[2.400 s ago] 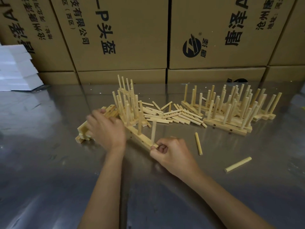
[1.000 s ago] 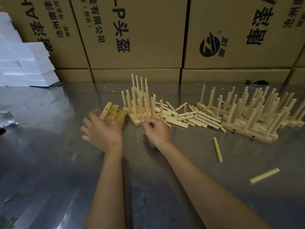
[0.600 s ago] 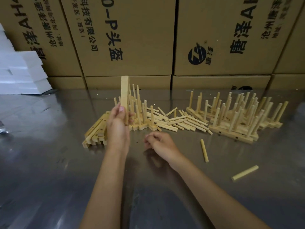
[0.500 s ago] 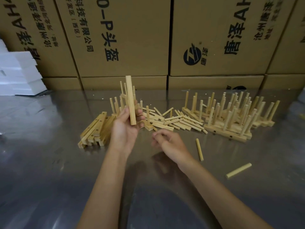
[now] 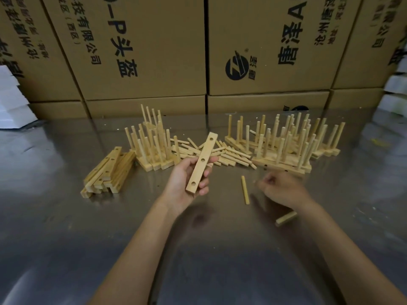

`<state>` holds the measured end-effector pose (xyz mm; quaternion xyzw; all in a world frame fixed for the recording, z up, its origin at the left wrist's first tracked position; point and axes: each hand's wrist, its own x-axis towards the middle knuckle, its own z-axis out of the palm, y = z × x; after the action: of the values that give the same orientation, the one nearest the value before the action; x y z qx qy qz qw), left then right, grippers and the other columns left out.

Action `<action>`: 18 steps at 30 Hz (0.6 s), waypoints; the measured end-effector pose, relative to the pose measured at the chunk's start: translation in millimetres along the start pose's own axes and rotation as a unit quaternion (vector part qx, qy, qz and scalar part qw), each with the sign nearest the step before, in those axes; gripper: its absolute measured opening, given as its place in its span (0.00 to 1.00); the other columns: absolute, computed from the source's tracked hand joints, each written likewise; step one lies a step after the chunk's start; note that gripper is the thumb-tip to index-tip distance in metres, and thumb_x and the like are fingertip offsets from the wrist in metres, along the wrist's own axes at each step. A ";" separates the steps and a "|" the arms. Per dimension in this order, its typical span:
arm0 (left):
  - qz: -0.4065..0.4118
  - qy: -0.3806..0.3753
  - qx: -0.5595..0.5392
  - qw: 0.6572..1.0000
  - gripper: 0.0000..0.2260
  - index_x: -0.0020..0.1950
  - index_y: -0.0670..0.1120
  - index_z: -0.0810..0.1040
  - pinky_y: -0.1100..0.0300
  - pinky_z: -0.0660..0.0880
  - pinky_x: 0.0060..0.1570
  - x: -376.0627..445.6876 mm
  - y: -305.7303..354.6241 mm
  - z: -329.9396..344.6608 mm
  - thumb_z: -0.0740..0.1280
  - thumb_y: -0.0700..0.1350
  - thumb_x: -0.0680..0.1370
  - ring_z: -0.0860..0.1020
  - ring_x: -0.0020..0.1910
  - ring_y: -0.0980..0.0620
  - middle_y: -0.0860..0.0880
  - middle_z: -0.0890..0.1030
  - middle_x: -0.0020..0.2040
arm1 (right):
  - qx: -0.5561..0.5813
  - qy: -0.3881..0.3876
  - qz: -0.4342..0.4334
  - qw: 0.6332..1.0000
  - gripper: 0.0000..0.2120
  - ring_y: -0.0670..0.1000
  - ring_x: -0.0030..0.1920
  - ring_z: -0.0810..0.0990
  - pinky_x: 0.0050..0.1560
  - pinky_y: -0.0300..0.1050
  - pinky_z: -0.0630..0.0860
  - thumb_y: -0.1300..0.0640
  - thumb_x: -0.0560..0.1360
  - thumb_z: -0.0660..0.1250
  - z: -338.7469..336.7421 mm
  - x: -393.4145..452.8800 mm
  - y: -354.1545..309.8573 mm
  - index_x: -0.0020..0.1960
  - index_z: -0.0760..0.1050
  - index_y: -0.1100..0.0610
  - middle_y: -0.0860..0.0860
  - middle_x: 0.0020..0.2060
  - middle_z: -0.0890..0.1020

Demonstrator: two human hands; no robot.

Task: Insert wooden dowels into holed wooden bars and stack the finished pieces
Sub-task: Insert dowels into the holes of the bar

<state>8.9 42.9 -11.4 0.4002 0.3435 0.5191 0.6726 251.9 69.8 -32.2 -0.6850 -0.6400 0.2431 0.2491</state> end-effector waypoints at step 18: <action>-0.016 -0.025 0.135 0.990 0.16 0.72 0.52 0.73 0.62 0.68 0.20 3.7 -13.6 -3.6 0.57 0.49 0.85 0.68 0.25 0.51 0.45 0.77 0.40 | 0.334 0.009 -0.180 0.925 0.08 0.46 0.36 0.75 0.39 0.39 0.71 0.59 0.79 0.66 21.1 -15.1 -47.9 0.49 0.79 0.46 0.48 0.34 0.81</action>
<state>12.4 45.3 -25.3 0.4946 0.4000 0.4469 0.6290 201.0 58.1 -16.7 -0.4374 -0.6317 0.3876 0.5093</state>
